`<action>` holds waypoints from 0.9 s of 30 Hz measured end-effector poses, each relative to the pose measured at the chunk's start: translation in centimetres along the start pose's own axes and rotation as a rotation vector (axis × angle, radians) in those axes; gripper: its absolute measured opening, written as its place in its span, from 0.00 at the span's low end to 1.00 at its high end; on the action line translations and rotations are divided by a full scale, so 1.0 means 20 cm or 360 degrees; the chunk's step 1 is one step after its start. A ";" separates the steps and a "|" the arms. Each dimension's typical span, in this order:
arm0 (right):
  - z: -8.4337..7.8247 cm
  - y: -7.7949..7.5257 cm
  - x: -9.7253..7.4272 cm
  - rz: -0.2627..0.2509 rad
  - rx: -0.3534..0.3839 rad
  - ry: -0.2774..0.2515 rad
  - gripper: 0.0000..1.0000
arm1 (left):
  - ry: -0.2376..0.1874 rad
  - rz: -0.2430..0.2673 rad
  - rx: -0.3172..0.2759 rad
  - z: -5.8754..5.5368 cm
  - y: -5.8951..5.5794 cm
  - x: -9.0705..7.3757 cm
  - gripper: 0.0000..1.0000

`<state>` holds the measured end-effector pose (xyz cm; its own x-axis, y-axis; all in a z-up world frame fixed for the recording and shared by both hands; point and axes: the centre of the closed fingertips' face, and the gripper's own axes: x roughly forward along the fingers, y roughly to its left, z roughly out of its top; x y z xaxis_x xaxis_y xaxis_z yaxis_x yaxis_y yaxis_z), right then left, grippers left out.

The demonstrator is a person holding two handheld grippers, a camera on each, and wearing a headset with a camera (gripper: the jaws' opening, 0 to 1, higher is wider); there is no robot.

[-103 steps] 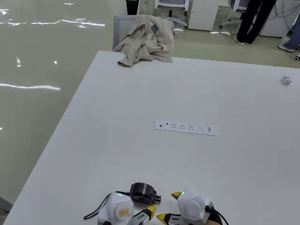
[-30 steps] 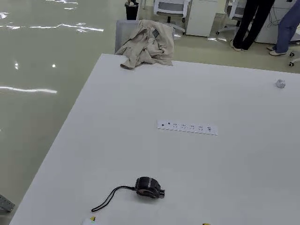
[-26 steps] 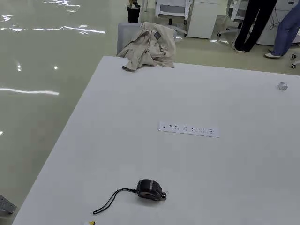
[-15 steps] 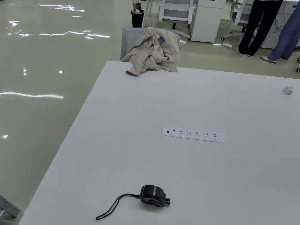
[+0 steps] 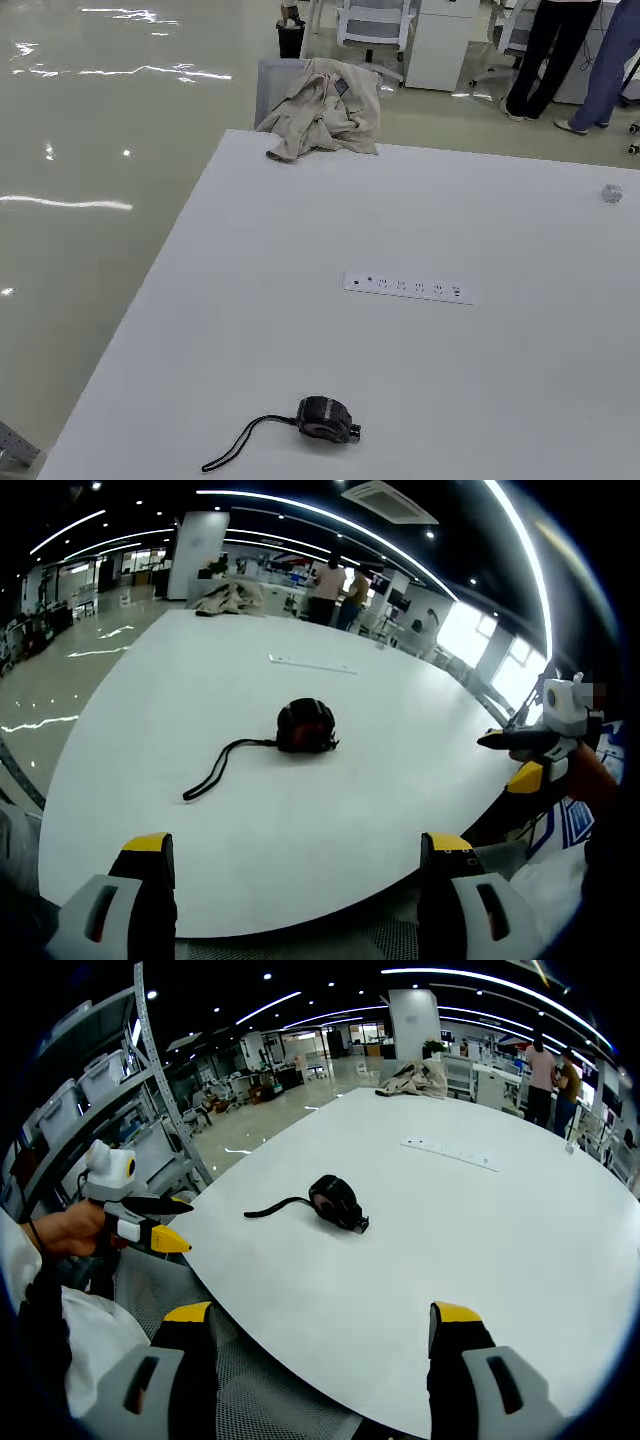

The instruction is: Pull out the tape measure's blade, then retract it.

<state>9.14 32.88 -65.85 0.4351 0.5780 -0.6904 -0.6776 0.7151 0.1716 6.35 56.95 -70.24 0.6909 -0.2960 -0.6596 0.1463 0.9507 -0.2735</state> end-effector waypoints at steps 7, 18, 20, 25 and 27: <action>-0.01 -0.01 -0.04 -0.0010 0.0019 -0.0002 0.90 | -0.0010 0.0019 0.0022 0.04 0.03 -0.04 1.00; -0.01 -0.01 -0.07 -0.0024 0.0050 -0.0004 0.89 | -0.0007 0.0005 0.0012 0.04 0.03 -0.08 1.00; -0.01 -0.01 -0.07 -0.0020 0.0074 -0.0022 0.89 | -0.0005 0.0003 0.0021 0.04 0.03 -0.08 1.00; -0.01 -0.02 -0.07 -0.0021 0.0100 -0.0028 0.90 | -0.0007 0.0002 0.0011 0.04 0.03 -0.08 1.00; -0.01 -0.02 -0.07 -0.0015 0.0107 -0.0029 0.90 | -0.0002 -0.0006 0.0006 0.04 0.02 -0.08 1.00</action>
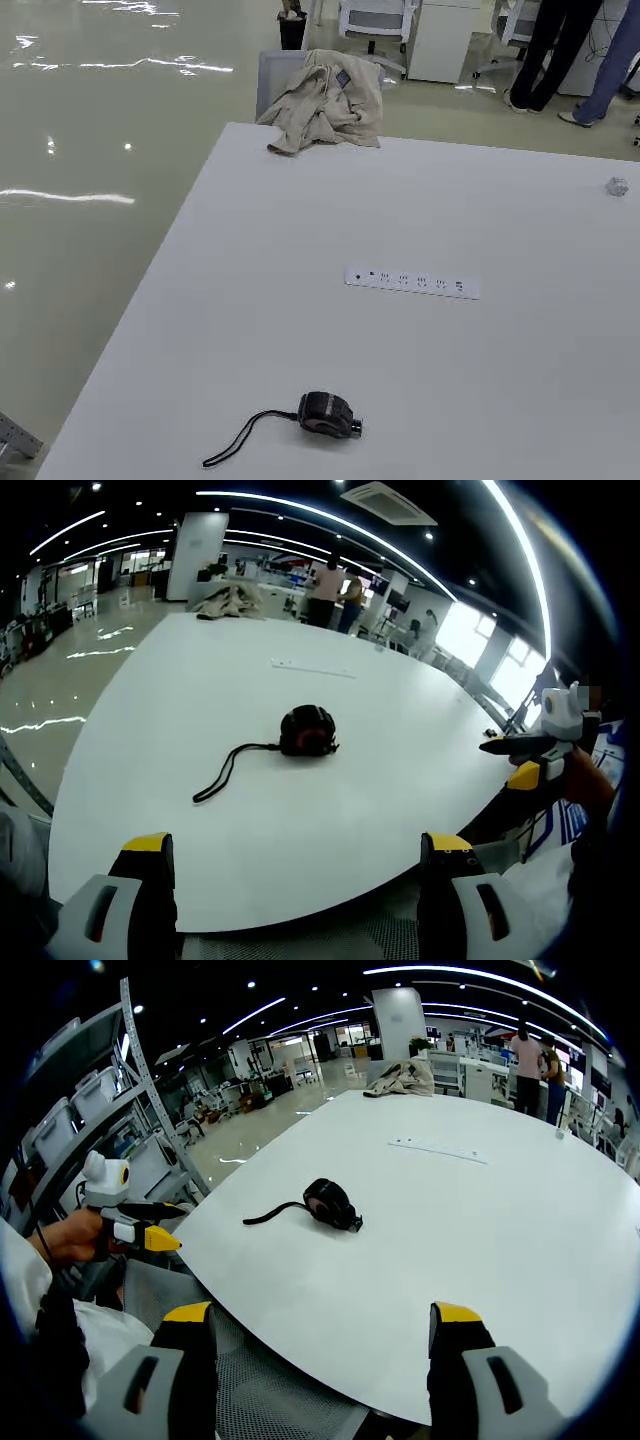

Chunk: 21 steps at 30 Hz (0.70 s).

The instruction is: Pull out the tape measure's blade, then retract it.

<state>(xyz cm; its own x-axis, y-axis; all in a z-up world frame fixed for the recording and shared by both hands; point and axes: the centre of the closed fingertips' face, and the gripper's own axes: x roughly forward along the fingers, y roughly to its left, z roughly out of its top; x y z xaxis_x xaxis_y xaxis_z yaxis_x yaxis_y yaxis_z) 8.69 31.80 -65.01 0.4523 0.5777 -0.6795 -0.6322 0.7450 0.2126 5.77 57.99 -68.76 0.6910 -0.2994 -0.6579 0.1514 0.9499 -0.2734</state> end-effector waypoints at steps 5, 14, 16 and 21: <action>0.01 -0.02 -0.02 -0.0017 0.0009 -0.0011 0.91 | -0.0003 0.0000 -0.0008 0.00 0.01 0.00 1.00; 0.01 -0.02 -0.01 -0.0020 -0.0001 0.0007 0.91 | -0.0005 0.0005 -0.0022 0.00 0.03 0.00 1.00; 0.01 -0.02 -0.01 -0.0016 -0.0003 0.0012 0.90 | -0.0004 0.0010 -0.0025 0.00 0.03 0.00 1.00; 0.01 -0.02 0.00 -0.0015 -0.0003 0.0012 0.90 | -0.0001 0.0011 -0.0032 -0.01 0.04 0.00 1.00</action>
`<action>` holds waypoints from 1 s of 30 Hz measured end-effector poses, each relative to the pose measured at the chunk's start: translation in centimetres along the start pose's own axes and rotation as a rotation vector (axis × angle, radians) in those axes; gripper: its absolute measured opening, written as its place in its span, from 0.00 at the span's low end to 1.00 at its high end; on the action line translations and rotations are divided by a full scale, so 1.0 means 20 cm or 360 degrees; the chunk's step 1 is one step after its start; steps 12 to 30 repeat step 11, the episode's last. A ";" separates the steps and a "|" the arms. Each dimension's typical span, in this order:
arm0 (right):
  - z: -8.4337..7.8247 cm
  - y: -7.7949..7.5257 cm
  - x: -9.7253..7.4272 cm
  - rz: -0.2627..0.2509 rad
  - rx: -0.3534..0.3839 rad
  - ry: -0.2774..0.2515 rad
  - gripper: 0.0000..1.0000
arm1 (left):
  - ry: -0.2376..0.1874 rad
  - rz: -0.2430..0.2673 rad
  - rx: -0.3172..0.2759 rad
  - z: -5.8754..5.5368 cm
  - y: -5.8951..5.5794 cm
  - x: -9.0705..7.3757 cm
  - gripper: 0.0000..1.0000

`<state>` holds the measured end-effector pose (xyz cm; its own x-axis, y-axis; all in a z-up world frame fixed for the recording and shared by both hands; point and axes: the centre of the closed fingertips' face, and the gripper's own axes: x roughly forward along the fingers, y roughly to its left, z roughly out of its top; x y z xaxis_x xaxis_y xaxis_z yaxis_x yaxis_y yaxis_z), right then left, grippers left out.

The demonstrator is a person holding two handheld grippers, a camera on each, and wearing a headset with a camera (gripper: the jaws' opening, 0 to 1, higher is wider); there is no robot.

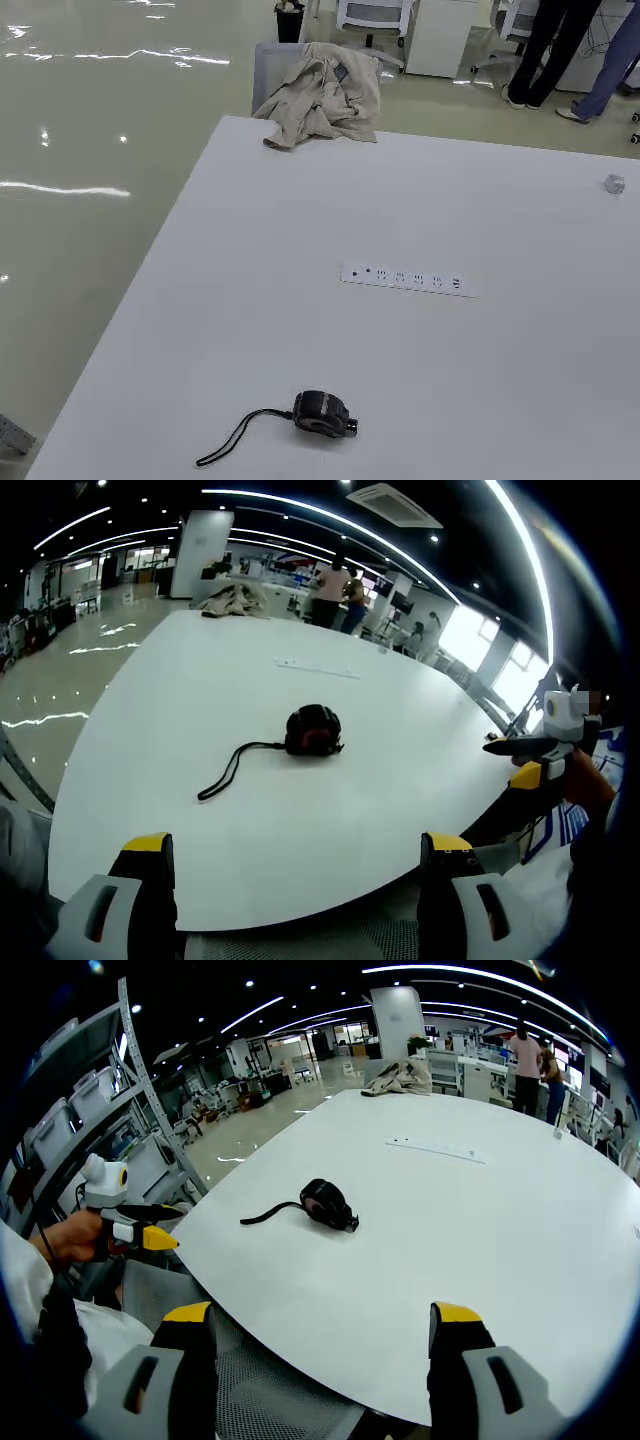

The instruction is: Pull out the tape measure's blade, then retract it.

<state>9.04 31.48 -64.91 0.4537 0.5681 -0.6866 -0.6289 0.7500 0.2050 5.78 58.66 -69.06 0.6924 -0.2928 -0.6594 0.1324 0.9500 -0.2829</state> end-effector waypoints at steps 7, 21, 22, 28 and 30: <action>0.01 0.01 0.00 0.0003 -0.0009 0.0000 0.90 | 0.0002 -0.0002 0.0012 0.01 0.00 0.01 1.00; 0.00 0.00 0.00 0.0003 -0.0013 0.0000 0.90 | 0.0001 0.0001 0.0018 0.01 0.00 0.01 1.00; 0.00 0.00 0.00 0.0003 -0.0013 0.0000 0.90 | 0.0001 0.0001 0.0018 0.01 0.00 0.01 1.00; 0.00 0.00 0.00 0.0003 -0.0013 0.0000 0.90 | 0.0001 0.0001 0.0018 0.01 0.00 0.01 1.00; 0.00 0.00 0.00 0.0003 -0.0013 0.0000 0.90 | 0.0001 0.0001 0.0018 0.01 0.00 0.01 1.00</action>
